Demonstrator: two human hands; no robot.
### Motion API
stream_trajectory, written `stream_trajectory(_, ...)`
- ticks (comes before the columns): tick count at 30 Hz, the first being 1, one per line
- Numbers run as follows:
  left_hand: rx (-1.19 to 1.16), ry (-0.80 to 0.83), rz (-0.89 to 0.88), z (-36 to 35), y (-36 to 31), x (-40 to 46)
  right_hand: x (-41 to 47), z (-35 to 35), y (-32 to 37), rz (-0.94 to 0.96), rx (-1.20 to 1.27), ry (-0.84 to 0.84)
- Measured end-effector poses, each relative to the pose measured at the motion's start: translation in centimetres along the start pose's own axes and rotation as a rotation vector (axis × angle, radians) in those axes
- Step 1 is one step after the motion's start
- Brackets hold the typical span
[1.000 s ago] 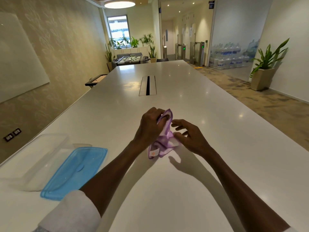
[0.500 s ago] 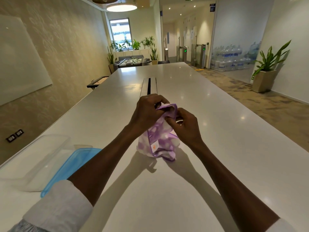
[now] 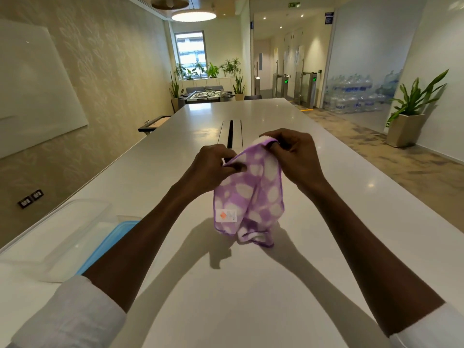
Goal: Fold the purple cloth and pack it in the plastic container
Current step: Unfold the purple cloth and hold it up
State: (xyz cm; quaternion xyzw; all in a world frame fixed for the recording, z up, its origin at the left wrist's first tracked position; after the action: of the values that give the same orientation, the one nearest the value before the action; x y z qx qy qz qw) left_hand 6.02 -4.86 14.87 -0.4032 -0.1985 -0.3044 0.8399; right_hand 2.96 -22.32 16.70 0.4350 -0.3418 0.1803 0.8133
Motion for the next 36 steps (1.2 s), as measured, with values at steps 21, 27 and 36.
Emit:
stream_trajectory(21,-0.095,-0.292,0.056,7.9,3.0,-2.7,3.4,5.4,-0.9,-0.072,-0.033,-0.085)
stream_trajectory(27,-0.157,-0.380,-0.008,11.5,0.9,-1.5,4.9,7.2,0.2,-0.062,-0.056,-0.124)
stream_trajectory(36,-0.274,-0.387,-0.089,16.5,-4.1,1.3,7.5,9.3,2.3,-0.023,-0.025,-0.126)
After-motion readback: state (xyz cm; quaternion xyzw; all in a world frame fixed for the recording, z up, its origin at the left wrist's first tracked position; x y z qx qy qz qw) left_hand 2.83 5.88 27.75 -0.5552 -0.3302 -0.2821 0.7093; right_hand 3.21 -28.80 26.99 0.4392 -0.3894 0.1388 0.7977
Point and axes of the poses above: each hand's wrist, its own x-axis towards the middle knuckle, its own z-axis out of the back of the hand, y = z × x, the point moved 9 cm from there along x, towards the middle knuckle, and after that the axes turned 14 degrees about -x, right-handed, at the moved point
